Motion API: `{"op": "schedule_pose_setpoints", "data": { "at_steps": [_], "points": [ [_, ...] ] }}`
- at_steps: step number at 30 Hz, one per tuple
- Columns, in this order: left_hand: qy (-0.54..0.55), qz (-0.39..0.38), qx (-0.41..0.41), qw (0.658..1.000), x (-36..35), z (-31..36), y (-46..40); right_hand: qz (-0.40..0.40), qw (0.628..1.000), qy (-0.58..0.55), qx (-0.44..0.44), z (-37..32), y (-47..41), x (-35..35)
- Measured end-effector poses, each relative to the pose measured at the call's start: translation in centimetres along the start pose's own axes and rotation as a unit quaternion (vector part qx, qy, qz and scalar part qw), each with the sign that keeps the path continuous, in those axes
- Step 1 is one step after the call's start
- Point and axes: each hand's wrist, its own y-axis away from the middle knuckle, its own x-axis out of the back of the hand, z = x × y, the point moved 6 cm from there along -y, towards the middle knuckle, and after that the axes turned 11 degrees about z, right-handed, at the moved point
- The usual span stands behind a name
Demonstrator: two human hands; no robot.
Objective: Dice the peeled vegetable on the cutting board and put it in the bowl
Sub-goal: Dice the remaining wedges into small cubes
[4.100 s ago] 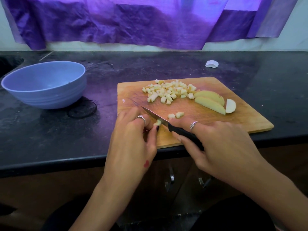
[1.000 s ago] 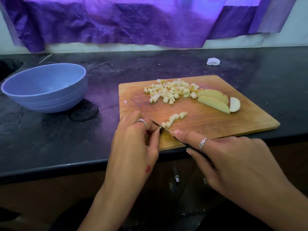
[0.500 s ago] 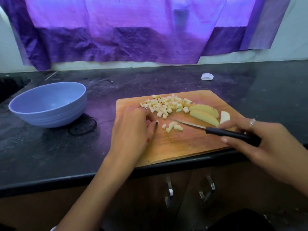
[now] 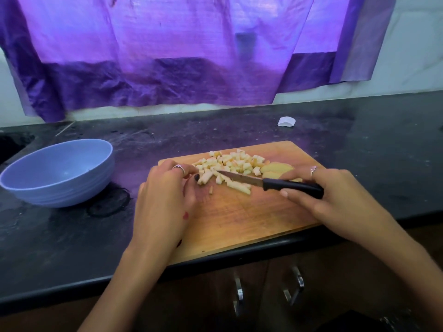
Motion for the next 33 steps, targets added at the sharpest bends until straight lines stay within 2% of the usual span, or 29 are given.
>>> {"op": "schedule_pose_setpoints", "data": {
  "at_steps": [2,4,7,9,12,16,23,27,31,33],
  "points": [
    [0.003,-0.002,-0.009,1.000,-0.2,0.2,0.0,-0.001,1.000,-0.022,-0.019,0.7,0.7,0.7],
    [0.037,-0.026,-0.037,0.998,-0.6,1.6,0.0,0.061,0.990,-0.118,-0.056,1.7,1.1,1.9],
    [0.085,-0.103,-0.142,0.981,-1.7,5.9,0.3,0.191,0.927,-0.292,-0.139,3.7,1.5,3.6],
    [0.086,-0.156,-0.197,0.964,-3.3,8.4,0.1,0.241,0.883,-0.356,-0.189,4.9,1.8,3.5],
    [0.080,-0.207,-0.275,0.936,-6.3,10.9,-0.5,0.265,0.849,-0.398,-0.223,5.8,2.0,2.7],
    [0.050,-0.251,-0.350,0.901,-8.4,12.2,-0.9,0.276,0.844,-0.402,-0.224,6.2,2.1,2.1],
    [0.101,-0.217,-0.382,0.892,-7.8,12.9,-0.8,0.268,0.857,-0.386,-0.210,6.7,2.3,1.9],
    [0.062,-0.206,-0.409,0.887,-7.8,13.2,-0.9,0.260,0.861,-0.384,-0.210,6.7,2.4,2.0],
    [0.058,-0.098,-0.436,0.893,-4.2,13.6,-0.3,0.237,0.850,-0.412,-0.227,6.5,2.4,1.9],
    [0.037,-0.022,-0.427,0.903,-1.4,12.6,0.5,0.204,0.862,-0.402,-0.233,6.3,2.2,1.7]
  ]
}}
